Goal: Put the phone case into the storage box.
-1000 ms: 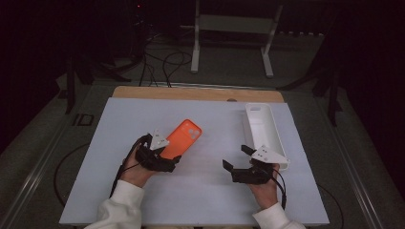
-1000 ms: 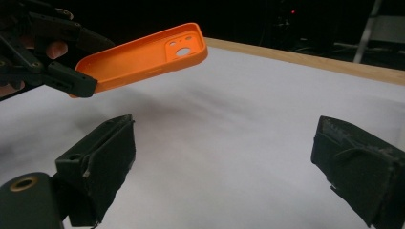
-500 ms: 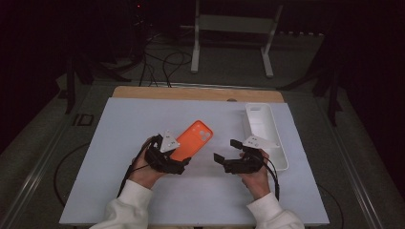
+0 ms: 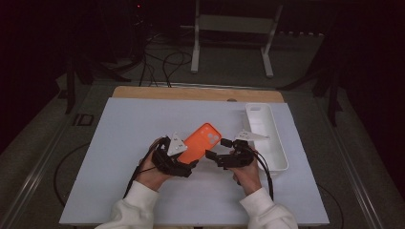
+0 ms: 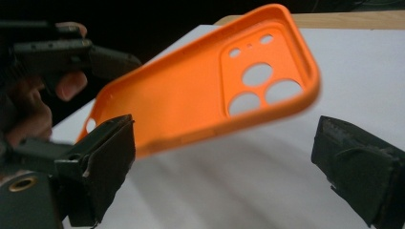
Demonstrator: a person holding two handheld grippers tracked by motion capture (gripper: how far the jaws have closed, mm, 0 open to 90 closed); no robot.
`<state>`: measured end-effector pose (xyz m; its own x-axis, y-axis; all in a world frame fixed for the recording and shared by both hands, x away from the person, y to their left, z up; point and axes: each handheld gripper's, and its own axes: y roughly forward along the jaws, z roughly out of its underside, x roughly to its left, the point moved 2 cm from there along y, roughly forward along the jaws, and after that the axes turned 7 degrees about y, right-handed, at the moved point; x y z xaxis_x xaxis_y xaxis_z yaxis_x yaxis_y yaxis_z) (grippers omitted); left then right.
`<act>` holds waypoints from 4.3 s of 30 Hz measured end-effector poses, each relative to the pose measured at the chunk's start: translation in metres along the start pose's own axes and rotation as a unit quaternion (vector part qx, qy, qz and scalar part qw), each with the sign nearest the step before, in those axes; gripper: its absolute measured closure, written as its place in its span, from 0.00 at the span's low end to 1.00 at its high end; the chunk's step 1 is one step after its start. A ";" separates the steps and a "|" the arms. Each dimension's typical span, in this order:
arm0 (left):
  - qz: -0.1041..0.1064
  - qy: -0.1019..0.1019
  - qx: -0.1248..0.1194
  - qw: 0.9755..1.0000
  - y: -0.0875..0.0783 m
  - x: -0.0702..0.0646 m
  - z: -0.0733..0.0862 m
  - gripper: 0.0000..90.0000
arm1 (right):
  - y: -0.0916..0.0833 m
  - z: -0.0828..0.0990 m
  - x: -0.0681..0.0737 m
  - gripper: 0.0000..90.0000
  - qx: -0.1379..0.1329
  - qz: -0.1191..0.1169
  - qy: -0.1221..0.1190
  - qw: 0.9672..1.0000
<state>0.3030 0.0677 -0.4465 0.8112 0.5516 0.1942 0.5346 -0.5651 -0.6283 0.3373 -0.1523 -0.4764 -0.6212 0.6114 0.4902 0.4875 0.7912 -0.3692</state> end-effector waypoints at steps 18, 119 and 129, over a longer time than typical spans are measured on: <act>0.017 -0.002 0.005 1.000 0.014 -0.010 -0.004 0.18 | 0.007 -0.003 0.001 0.39 0.019 -0.054 0.064 0.996; 0.108 -0.034 -0.021 0.993 -0.002 0.004 0.010 0.22 | -0.017 -0.019 0.034 0.97 0.042 -0.058 -0.040 0.997; 0.123 -0.027 -0.020 0.992 -0.001 0.001 0.011 0.25 | -0.018 -0.019 0.039 0.97 0.051 -0.077 -0.066 0.993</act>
<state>0.3009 0.0754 -0.4544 0.9048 0.4258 -0.0035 0.3320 -0.7104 -0.6206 0.3159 -0.1431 -0.4359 -0.7626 0.4729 0.4414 0.3192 0.8686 -0.3790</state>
